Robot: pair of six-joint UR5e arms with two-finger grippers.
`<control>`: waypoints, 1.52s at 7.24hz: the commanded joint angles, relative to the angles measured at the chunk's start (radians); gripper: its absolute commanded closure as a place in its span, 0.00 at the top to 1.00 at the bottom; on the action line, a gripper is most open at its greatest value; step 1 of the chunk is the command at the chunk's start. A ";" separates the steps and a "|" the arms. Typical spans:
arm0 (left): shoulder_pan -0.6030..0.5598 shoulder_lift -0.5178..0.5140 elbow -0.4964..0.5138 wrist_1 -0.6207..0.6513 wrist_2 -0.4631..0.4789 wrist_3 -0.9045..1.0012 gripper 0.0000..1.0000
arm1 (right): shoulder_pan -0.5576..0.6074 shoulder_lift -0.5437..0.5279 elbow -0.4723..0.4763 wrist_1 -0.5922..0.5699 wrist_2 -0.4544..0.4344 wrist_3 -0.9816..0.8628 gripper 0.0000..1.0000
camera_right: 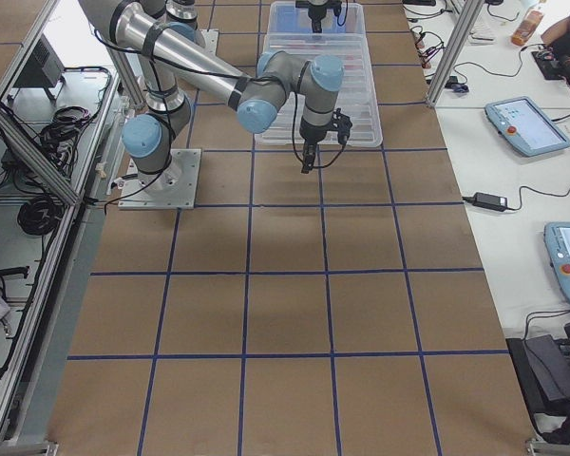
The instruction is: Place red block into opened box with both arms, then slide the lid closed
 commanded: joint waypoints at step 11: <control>-0.054 0.354 0.328 -0.699 0.031 -0.024 1.00 | 0.312 0.029 -0.015 -0.024 0.006 0.165 1.00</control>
